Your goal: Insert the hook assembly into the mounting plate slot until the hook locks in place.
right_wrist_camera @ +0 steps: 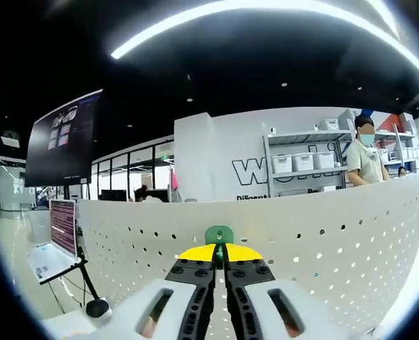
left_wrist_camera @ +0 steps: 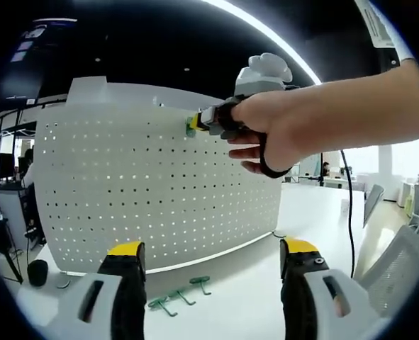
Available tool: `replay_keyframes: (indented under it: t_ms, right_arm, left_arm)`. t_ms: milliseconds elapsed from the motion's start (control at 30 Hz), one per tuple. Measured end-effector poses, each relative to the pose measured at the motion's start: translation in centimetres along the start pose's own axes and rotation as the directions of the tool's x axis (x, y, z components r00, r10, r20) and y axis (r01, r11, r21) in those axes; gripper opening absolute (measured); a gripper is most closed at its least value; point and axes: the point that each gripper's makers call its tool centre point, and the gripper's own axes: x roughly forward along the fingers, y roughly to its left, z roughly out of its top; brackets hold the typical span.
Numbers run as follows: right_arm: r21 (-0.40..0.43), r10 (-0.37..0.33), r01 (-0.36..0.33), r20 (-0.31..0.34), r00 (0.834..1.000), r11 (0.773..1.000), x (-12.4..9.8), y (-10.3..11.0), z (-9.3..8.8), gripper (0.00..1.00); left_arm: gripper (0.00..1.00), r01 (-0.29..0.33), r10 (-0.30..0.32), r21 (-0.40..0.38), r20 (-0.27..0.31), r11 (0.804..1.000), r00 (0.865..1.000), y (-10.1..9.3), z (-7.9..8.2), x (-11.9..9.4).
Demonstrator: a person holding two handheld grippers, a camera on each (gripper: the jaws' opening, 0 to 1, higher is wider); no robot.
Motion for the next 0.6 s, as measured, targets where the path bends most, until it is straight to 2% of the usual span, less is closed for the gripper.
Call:
replay_keyframes:
  t_ms: [133,233,267,600]
  right_arm:
    - [0.014,-0.003,0.003,-0.006,1.0,1.0,0.3,0.0,-0.2,0.02]
    - [-0.023,-0.001,0.001,-0.012,1.0,1.0,0.6,-0.1,-0.5,0.02]
    - [0.01,-0.006,0.006,-0.014,1.0,1.0,0.6,-0.3,-0.6,0.02]
    - [-0.001,-0.018,0.018,-0.028,0.999,1.0,1.0,-0.2,-1.2,0.02]
  left_arm:
    - [0.78,0.002,-0.002,0.005,0.0,1.0,1.0,0.0,0.0,0.0]
    - [0.78,-0.001,0.001,0.006,0.002,1.0,1.0,0.1,0.0,-0.1]
    - [0.77,-0.002,0.002,0.007,0.002,1.0,1.0,0.2,0.0,-0.1]
    - [0.77,-0.01,0.01,0.001,-0.005,1.0,1.0,0.4,-0.3,-0.2]
